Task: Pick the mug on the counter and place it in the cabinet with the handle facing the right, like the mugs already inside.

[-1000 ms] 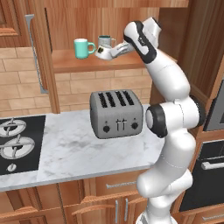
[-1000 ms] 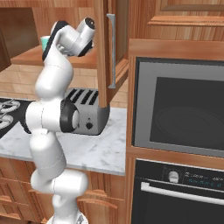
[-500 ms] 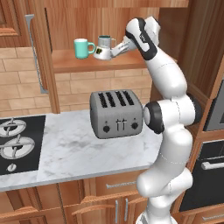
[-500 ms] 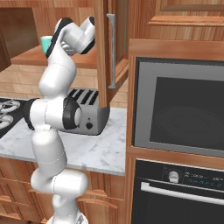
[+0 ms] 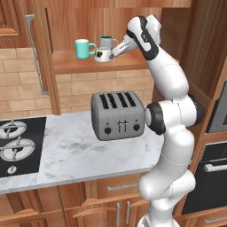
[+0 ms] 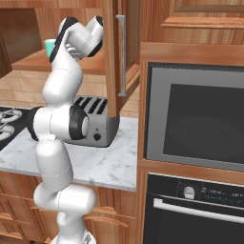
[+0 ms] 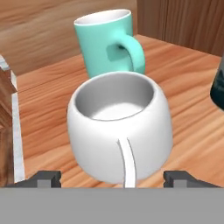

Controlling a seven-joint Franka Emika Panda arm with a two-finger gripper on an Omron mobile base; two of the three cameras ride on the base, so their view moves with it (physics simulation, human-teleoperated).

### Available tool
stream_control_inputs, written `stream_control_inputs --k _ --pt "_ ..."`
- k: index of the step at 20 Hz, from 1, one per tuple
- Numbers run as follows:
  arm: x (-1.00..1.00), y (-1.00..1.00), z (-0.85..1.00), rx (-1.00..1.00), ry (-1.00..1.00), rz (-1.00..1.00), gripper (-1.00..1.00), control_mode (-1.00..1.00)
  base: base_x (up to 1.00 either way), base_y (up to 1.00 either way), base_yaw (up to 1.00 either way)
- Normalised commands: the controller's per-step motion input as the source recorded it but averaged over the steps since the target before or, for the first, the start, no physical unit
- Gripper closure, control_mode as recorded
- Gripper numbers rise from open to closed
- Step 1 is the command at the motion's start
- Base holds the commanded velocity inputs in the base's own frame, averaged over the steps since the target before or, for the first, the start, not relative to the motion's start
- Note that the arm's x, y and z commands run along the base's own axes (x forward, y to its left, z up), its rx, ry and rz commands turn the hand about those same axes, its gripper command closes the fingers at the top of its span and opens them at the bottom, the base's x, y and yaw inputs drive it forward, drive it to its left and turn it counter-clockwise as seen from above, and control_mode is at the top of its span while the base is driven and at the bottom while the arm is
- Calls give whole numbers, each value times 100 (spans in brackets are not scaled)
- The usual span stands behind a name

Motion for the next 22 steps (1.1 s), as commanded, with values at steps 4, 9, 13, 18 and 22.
stream_control_inputs --k 4,9,13,18,22 --pt "-16 0 0 -1 0 0 -100 -100 0 0 0" --pt "-15 -1 -4 -3 0 0 -100 -100 0 0 0" --pt "-21 -8 -12 -1 0 0 -100 -100 0 0 0" --pt "-28 -10 -12 0 -1 0 -100 -100 0 0 0" --pt "-32 -2 -19 0 0 0 -100 -100 0 0 0"
